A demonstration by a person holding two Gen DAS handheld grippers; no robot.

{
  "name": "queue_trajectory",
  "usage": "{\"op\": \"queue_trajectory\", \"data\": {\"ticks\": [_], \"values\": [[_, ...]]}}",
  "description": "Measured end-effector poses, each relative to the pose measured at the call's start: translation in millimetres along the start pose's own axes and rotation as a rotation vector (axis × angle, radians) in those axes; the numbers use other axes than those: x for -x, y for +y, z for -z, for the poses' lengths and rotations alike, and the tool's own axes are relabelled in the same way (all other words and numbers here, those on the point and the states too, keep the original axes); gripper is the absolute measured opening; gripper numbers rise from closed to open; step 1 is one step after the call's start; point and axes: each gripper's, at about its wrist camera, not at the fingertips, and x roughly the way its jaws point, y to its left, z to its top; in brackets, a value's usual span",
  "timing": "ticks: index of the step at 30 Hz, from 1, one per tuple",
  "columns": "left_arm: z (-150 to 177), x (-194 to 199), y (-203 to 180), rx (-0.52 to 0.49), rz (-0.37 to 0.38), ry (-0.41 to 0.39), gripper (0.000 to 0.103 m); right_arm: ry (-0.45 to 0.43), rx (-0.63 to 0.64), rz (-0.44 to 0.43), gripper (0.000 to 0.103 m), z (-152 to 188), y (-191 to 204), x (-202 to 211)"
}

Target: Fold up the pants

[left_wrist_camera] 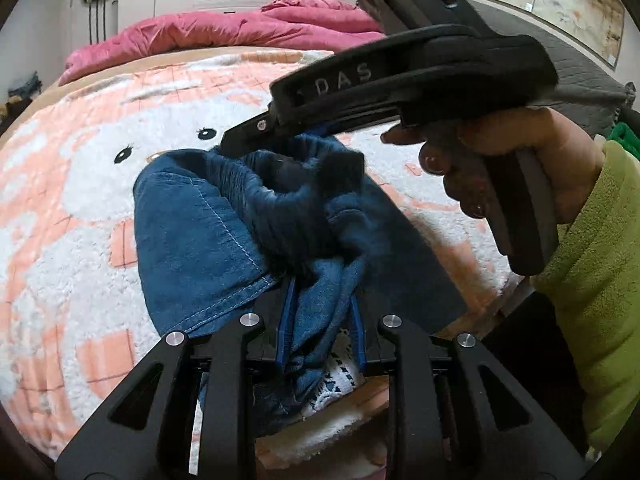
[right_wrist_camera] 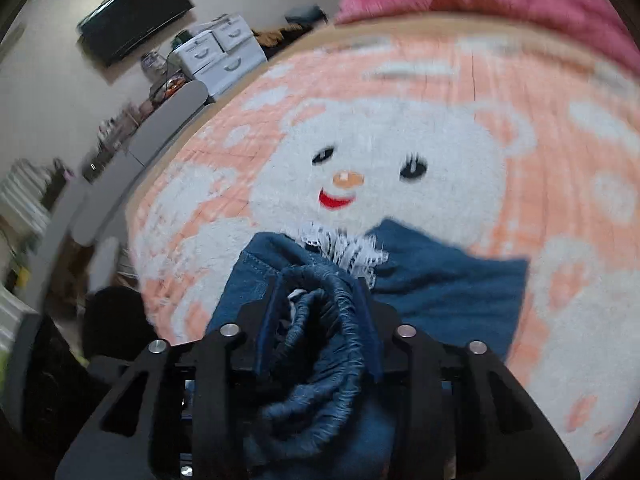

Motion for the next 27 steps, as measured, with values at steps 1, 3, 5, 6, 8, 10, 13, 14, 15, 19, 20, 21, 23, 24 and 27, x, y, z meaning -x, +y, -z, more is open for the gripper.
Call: {"op": "queue_trajectory", "data": {"ticks": [1,3,5,6,8,10,13,14,15,19,20,21,23,24,27], "values": [[0.0,1.9,-0.7,-0.008,0.001,-0.007,0.016,-0.021,0.004,-0.004,0.021,2.6,-0.3,11.0],[0.5,4.5,-4.1,-0.038,0.007,-0.020,0.016,-0.043,0.001,0.035,0.021,8.1,-5.4,26.8],[3.1,3.7,-7.7,-0.065,0.012,-0.022,0.016,-0.024,-0.024,0.080,0.021,17.8,-14.1,31.4],[5.7,2.4,-9.0,-0.080,0.020,-0.014,0.016,-0.020,-0.053,0.072,0.023,21.6,-19.2,31.4],[8.9,-2.4,-15.5,-0.104,0.013,0.001,0.016,-0.009,-0.078,0.051,0.026,25.5,-24.6,29.2],[12.9,-5.3,-20.2,-0.143,-0.002,0.007,0.016,-0.003,-0.088,0.071,0.054,24.4,-26.5,26.0],[14.5,-3.8,-24.6,-0.154,0.002,0.007,0.017,-0.027,-0.129,0.062,0.067,21.7,-32.0,28.3],[14.6,-4.0,-24.1,-0.155,0.004,0.007,0.017,-0.044,-0.136,0.053,0.067,20.4,-32.3,31.3],[14.6,-4.0,-23.5,-0.155,0.007,0.006,0.017,-0.060,-0.139,0.046,0.069,18.8,-31.0,33.7],[17.2,-3.0,-28.0,-0.166,0.003,0.002,0.018,-0.032,-0.085,0.060,0.078,16.3,-15.4,24.6],[17.4,-2.9,-28.8,-0.168,0.006,0.002,0.019,0.006,-0.074,0.072,0.078,18.2,-13.4,14.6],[17.6,-2.5,-29.0,-0.168,0.010,0.000,0.020,0.028,-0.072,0.079,0.078,19.6,-13.1,9.1],[19.0,-2.1,-30.3,-0.169,0.014,-0.003,0.024,0.085,-0.059,0.106,0.068,24.7,-14.5,-4.3],[19.2,-1.8,-29.9,-0.166,0.021,-0.004,0.026,0.096,-0.052,0.094,0.046,26.4,-15.4,-5.9],[17.6,2.6,-26.5,-0.144,0.054,-0.010,0.037,0.053,-0.012,0.082,0.039,30.0,-10.3,7.3]]}}
